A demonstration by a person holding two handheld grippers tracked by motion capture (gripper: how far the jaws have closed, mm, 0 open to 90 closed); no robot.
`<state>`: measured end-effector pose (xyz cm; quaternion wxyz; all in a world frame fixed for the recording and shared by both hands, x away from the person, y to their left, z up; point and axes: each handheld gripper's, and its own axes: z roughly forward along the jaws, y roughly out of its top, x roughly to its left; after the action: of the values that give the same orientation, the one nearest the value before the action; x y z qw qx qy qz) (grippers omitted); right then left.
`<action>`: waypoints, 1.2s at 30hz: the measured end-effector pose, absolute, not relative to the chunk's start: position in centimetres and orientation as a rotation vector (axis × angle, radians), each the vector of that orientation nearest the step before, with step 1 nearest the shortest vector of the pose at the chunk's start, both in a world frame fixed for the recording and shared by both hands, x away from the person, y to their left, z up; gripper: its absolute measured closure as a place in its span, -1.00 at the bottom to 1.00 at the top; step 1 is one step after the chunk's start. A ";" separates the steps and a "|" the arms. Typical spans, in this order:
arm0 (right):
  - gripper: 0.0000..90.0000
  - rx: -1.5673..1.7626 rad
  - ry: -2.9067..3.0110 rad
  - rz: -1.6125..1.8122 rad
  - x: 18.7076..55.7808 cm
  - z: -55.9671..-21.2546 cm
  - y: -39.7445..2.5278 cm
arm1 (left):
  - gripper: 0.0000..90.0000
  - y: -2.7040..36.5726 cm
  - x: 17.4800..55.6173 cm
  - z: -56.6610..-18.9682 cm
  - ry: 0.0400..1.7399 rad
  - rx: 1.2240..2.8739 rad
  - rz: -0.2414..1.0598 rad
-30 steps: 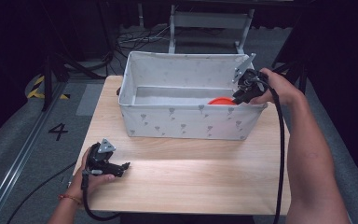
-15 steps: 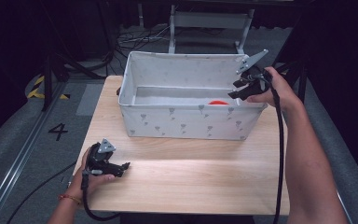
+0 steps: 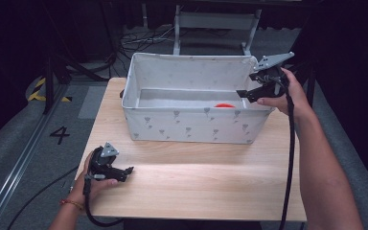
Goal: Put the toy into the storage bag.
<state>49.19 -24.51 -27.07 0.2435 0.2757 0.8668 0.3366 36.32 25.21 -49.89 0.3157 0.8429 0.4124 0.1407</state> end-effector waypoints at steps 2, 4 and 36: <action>-0.45 0.751 2.364 0.925 48.9 -26.9 -24.7 | -1.00 25.2 36.3 -49.9 1.086 2.220 0.370; -0.46 0.771 2.336 0.946 48.2 -26.7 -25.1 | -1.00 25.2 36.3 -49.9 1.088 2.220 0.371; -0.63 0.800 2.182 1.029 40.4 -27.4 -28.6 | -0.99 25.2 36.3 -49.9 1.091 2.218 0.372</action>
<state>40.43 -28.61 -27.40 0.2956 0.3008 0.8202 0.3866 36.29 25.20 -49.89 0.3155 0.8420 0.4142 0.1412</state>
